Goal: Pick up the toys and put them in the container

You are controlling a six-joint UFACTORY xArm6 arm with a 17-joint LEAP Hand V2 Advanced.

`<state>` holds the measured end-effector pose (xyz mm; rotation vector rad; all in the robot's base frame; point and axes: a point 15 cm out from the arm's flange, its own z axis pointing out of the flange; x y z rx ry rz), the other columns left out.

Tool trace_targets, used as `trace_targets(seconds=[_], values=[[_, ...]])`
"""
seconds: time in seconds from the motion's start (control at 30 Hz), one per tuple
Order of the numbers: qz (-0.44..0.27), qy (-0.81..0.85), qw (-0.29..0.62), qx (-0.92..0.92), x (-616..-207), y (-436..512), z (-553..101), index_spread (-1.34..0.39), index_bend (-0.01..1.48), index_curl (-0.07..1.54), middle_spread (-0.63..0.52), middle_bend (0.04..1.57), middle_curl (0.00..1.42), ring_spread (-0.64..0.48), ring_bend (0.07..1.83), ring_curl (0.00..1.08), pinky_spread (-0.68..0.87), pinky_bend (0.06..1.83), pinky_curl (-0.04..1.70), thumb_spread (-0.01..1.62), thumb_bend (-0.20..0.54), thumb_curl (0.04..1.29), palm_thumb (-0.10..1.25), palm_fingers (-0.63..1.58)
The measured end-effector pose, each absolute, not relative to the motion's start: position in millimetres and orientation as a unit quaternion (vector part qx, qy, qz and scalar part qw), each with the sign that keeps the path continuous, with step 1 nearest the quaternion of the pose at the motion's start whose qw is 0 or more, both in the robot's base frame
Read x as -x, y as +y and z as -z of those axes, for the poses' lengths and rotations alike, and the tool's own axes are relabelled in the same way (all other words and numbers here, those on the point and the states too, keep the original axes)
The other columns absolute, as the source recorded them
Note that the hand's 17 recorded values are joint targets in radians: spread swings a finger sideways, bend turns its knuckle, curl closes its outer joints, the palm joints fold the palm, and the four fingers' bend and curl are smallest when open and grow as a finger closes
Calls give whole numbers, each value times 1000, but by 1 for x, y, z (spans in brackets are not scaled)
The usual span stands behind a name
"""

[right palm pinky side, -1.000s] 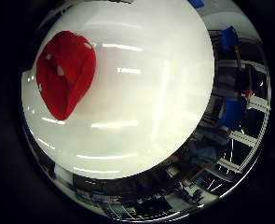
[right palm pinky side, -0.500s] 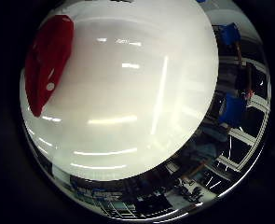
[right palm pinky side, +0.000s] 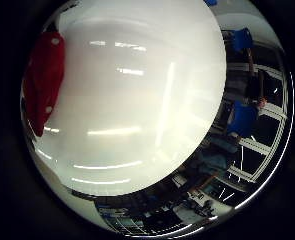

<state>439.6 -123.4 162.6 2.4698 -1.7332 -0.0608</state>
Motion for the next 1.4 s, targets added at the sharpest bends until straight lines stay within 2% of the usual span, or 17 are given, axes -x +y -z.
trace_targets(seconds=[0.07, 0.1, 0.2, 0.27, 0.33, 0.5, 0.63, 0.83, 1.07, 1.17, 1.4], values=[[20, -571, 62, -818, -440, -122, -163, -288, 176, 297, -326, 676, 602, -343, 914, 467, -209, 666, 295, 1044, -20, 337, 686, 564], [20, -571, 62, -818, -440, -122, -163, -298, 174, 305, -348, 704, 641, -369, 978, 506, -325, 777, 333, 1043, -19, 337, 697, 626], [18, -569, 61, -820, -440, -121, -167, -333, 204, 338, -380, 789, 735, -389, 1068, 563, -465, 951, 413, 1038, -22, 339, 706, 774], [14, -568, 59, -821, -441, -121, -171, -367, 272, 391, -391, 819, 787, -383, 1103, 598, -491, 1038, 468, 1037, -21, 340, 713, 879], [8, -568, 57, -821, -442, -121, -177, -412, 387, 455, -398, 829, 833, -371, 1120, 615, -480, 1093, 506, 1038, -15, 343, 737, 992], [-13, -572, 43, -819, -445, -121, -201, -463, 664, 698, -414, 887, 984, -330, 1204, 701, -389, 1237, 639, 1069, -1, 367, 862, 1056], [-38, -574, 32, -818, -444, -120, -229, -438, 851, 865, -410, 970, 1099, -313, 1258, 769, -305, 1315, 742, 1128, -10, 378, 938, 1043], [-22, -580, 24, -814, -419, -106, -263, -371, 950, 961, -372, 1073, 1155, -294, 1283, 839, -235, 1339, 858, 1260, -6, 357, 944, 1021], [13, -577, 19, -816, -371, -76, -313, -332, 987, 988, -326, 1125, 1157, -292, 1298, 893, -208, 1322, 964, 1274, -8, 386, 998, 1001], [-13, -568, 3, -823, -368, -63, -354, -321, 1002, 989, -309, 1134, 1150, -291, 1296, 907, -205, 1304, 1004, 1268, -9, 400, 1007, 998], [-23, -562, -29, -826, -361, -39, -415, -308, 1016, 988, -285, 1146, 1139, -292, 1288, 925, -207, 1269, 1071, 1253, -12, 422, 1006, 995]])
